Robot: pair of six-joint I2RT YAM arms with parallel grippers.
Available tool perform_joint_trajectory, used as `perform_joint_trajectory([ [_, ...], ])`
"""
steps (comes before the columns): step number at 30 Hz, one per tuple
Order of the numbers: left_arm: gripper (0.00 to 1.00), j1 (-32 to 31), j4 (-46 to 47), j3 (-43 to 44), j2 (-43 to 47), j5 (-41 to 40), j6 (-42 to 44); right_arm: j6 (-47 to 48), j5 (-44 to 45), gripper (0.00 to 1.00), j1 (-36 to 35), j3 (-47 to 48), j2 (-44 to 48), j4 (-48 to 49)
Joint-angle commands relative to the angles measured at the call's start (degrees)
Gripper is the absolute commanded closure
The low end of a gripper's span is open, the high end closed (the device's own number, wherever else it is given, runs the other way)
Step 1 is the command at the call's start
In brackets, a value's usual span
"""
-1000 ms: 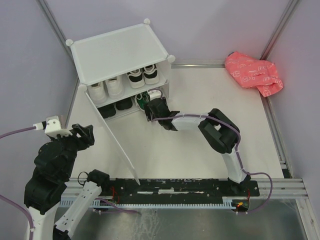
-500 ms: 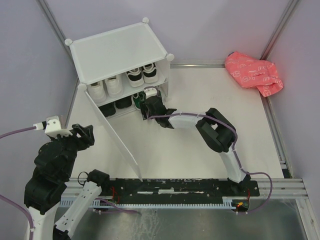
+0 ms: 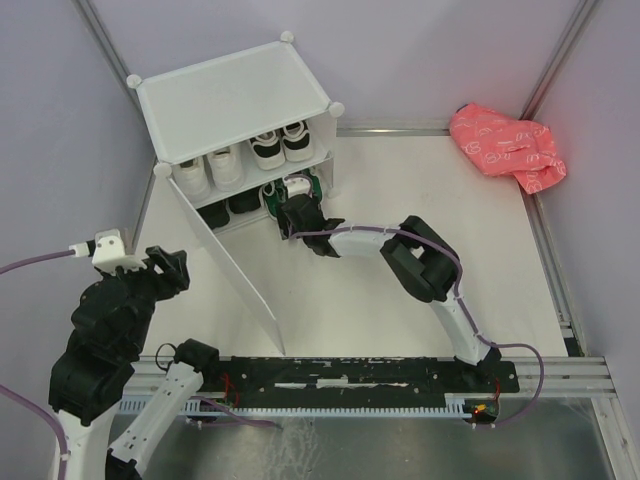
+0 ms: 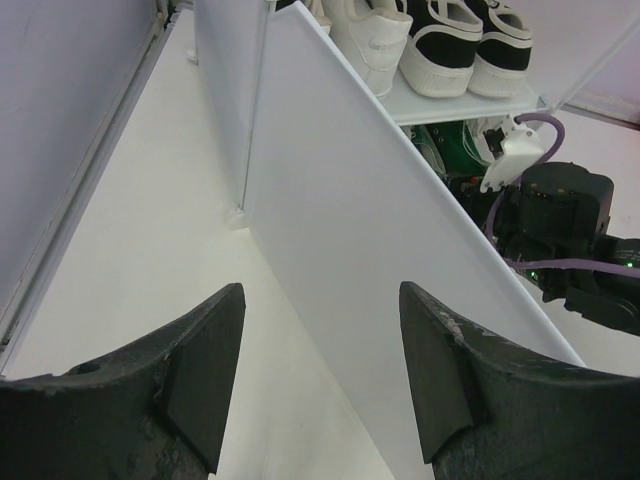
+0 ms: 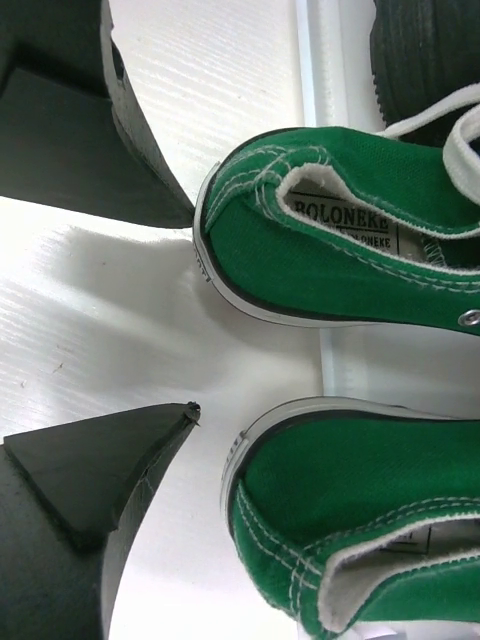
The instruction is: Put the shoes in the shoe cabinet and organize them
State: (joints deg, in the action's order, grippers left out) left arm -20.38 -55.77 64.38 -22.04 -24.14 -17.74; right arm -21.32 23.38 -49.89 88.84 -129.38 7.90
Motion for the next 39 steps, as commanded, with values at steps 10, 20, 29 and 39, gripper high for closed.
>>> perform_joint_trajectory([
  [10,0.32,-0.16,7.82,10.18,-8.46,2.07,-3.18,0.00,-10.96,0.14,1.46,-12.22,13.65,10.45],
  [20,0.36,-0.14,21.55,11.15,-20.26,10.95,-3.85,-0.67,-20.31,0.07,10.61,-11.90,19.34,1.48],
  [29,0.38,-0.16,26.94,8.48,-29.84,18.83,-4.23,0.79,-25.29,0.11,12.64,-3.26,10.55,-0.18],
  [39,0.38,-0.18,22.27,4.21,-29.62,15.88,-2.09,0.20,-22.82,0.21,12.81,-0.18,3.36,4.87],
])
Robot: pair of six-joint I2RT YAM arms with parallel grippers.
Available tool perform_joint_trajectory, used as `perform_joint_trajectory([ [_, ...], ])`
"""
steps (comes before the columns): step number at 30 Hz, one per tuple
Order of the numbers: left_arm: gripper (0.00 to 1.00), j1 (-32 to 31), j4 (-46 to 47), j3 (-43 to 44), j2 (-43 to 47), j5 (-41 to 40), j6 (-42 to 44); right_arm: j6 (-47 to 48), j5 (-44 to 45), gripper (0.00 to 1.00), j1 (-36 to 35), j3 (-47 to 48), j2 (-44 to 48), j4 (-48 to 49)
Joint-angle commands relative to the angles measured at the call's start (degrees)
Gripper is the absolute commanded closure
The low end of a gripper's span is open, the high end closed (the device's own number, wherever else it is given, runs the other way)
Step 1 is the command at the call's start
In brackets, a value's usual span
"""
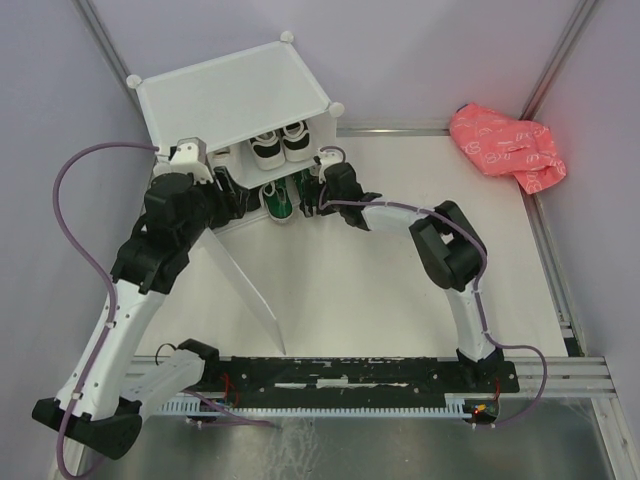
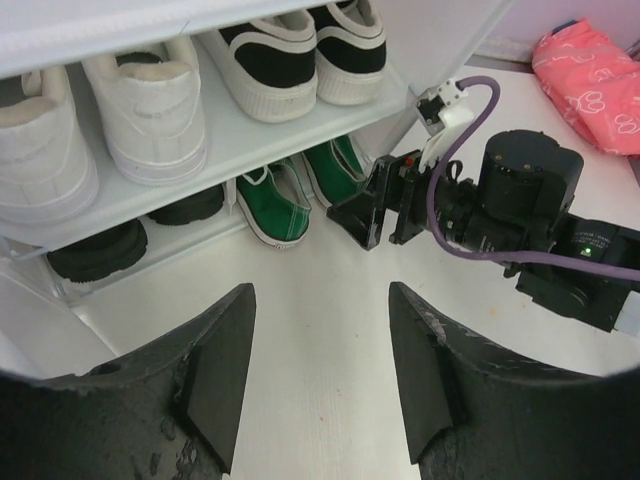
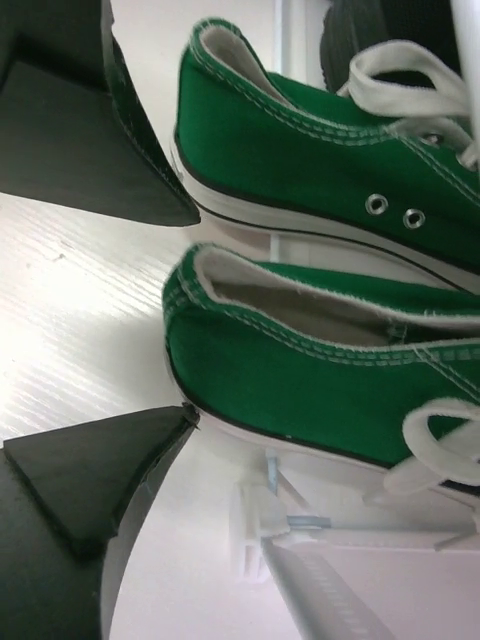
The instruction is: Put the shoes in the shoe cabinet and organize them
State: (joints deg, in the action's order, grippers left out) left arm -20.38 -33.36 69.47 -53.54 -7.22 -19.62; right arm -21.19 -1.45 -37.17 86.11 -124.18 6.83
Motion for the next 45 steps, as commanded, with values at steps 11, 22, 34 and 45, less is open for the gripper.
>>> perform_joint_trajectory([
  [11,0.36,-0.19,-3.17,-3.26,4.06,-4.72,1.35,2.73,9.22,0.65,-0.03,-1.31,-1.12,19.20],
  [22,0.36,-0.18,-5.13,-4.30,6.04,-6.33,1.60,6.15,11.39,0.78,-1.13,-1.68,0.49,24.87],
  [34,0.35,-0.17,-5.92,-5.13,7.41,-7.41,1.69,10.53,12.62,0.86,-1.55,1.14,-1.79,29.26],
  [45,0.35,-0.19,-6.34,-5.14,8.00,-7.90,1.78,16.80,13.05,0.86,-1.82,7.04,-3.68,29.47],
])
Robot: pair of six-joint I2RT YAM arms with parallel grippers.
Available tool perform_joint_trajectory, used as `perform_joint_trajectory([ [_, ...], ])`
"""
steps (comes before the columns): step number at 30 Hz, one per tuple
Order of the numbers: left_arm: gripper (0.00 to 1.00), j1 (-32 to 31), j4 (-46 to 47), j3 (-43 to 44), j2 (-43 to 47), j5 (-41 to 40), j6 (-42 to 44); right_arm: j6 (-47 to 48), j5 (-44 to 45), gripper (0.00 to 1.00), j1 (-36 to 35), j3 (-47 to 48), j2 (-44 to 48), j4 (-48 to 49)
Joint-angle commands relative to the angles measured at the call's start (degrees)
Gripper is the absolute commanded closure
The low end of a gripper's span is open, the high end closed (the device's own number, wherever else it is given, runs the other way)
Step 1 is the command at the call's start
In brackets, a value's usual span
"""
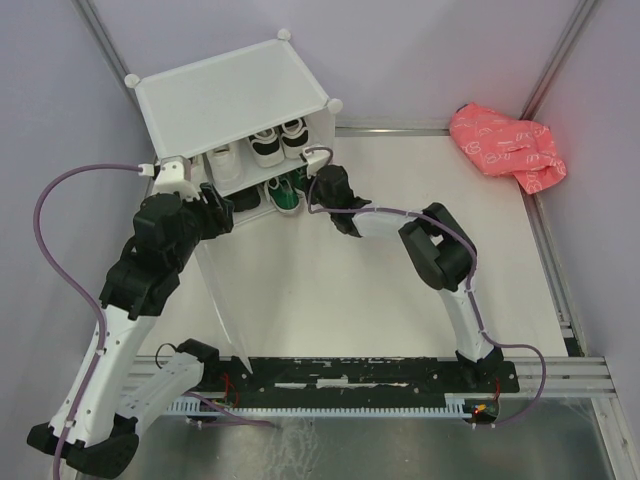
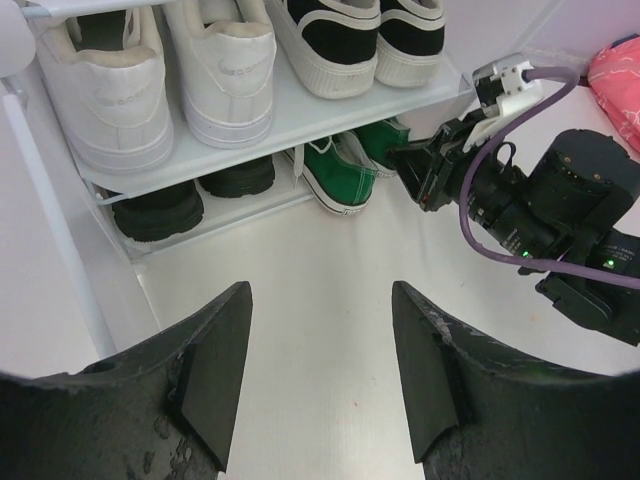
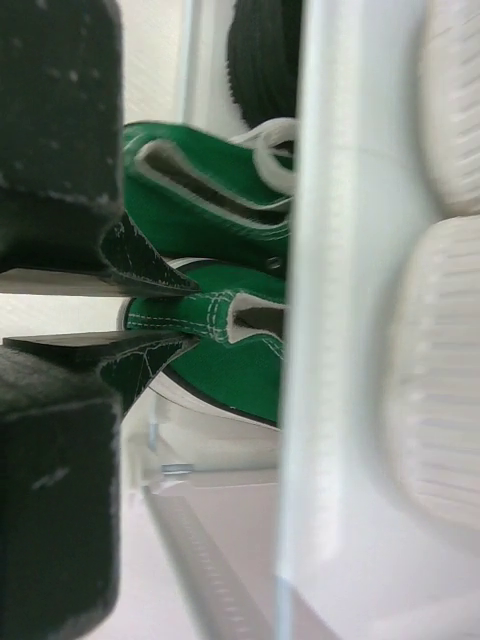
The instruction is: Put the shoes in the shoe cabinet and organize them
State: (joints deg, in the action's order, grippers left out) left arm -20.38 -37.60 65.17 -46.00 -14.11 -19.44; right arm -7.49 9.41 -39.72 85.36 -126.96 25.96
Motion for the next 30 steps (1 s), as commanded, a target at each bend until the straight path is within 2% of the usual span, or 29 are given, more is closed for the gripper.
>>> perform_joint_trajectory([
  [1,0.35,-0.19,-2.12,-0.76,0.57,-1.05,1.56,3.09,2.19,0.86,0.74,8.96,-1.69,9.33],
  [6,0.35,-0.18,-2.94,-0.27,0.88,-1.64,1.68,1.44,4.06,0.86,0.71,6.39,-3.14,13.37],
  [11,0.35,-0.18,-3.21,-0.22,1.20,-1.10,1.43,-3.37,2.76,0.82,2.48,14.05,-9.41,5.65],
  [13,0.35,-0.18,-3.39,-0.13,1.54,-1.40,1.34,-5.75,2.63,0.75,2.97,14.01,-9.45,3.84],
  [15,0.35,-0.18,-3.52,-0.13,1.97,-1.86,1.41,-7.47,3.34,0.59,3.05,12.02,-8.46,3.86],
  [18,0.35,-0.18,-3.60,-0.04,2.05,-1.82,1.51,-9.82,4.85,0.41,3.07,7.22,-5.51,5.41],
  [21,0.35,-0.17,-3.70,-0.04,1.98,-1.54,1.60,-11.34,5.75,0.28,3.07,0.59,-1.11,9.52],
  [24,0.34,-0.13,-3.54,-0.28,2.45,-1.70,1.60,-11.41,4.08,0.23,2.94,-4.02,3.12,10.60],
  [30,0.34,-0.13,-3.10,-1.10,3.53,-1.45,1.47,-10.23,-4.57,0.22,2.51,-9.80,7.63,10.83],
])
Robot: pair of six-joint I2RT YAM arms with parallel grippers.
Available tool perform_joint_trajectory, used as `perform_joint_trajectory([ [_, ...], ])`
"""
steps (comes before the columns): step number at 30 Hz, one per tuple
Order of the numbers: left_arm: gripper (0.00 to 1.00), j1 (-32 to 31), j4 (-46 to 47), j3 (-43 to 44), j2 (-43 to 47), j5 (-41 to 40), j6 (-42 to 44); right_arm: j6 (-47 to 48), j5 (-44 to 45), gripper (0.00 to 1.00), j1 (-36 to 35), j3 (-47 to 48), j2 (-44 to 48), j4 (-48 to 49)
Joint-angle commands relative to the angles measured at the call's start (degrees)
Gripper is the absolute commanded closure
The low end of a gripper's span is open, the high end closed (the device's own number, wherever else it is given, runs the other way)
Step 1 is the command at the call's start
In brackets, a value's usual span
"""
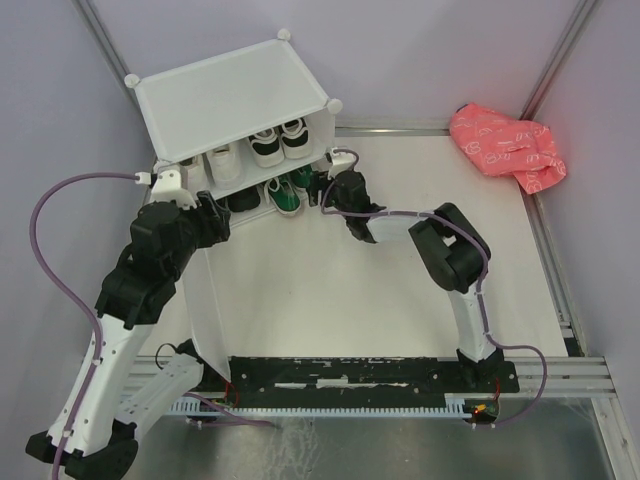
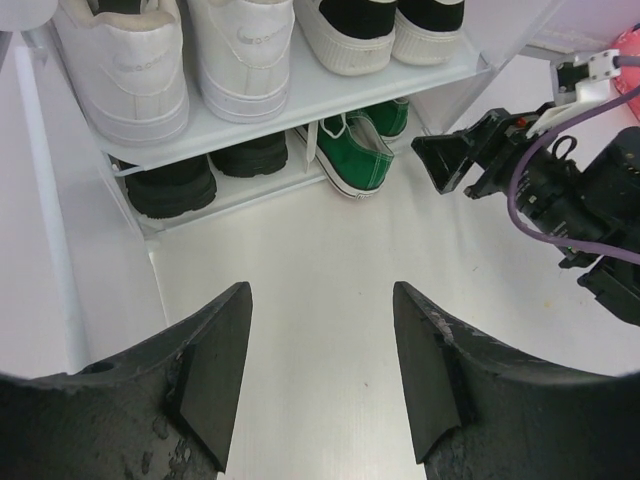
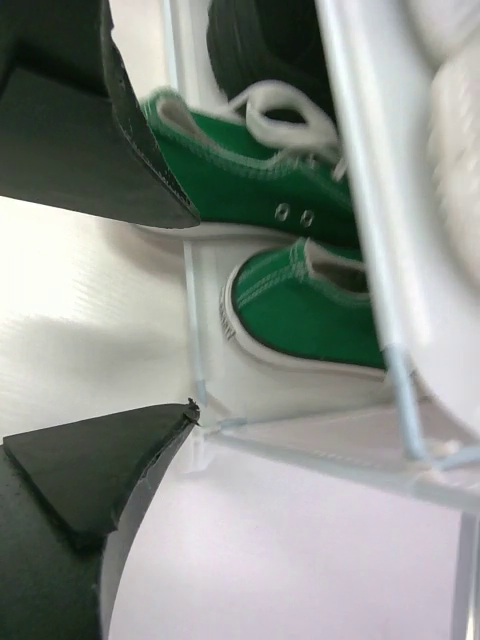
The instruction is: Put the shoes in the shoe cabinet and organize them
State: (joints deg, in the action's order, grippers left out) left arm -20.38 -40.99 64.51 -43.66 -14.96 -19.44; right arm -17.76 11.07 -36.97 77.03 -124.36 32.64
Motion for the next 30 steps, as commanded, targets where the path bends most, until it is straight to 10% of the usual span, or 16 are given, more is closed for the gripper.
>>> perform_joint_trajectory([
  [1,0.34,-0.17,0.36,-0.69,1.33,-0.60,1.42,0.58,-8.78,0.21,-0.53,-1.41,4.96,3.96],
  [18,0.33,-0.16,0.08,-1.84,3.38,-1.13,1.34,1.68,-18.95,0.19,-3.06,5.72,-1.52,-1.39],
  [24,0.33,-0.16,-0.89,-1.56,4.25,-2.33,1.60,0.73,-15.67,0.32,-3.27,11.59,-5.83,-6.31],
  [30,0.33,-0.16,-1.49,-1.10,4.66,-2.93,1.69,-1.48,-15.14,0.71,-3.36,13.29,-7.11,-4.44],
])
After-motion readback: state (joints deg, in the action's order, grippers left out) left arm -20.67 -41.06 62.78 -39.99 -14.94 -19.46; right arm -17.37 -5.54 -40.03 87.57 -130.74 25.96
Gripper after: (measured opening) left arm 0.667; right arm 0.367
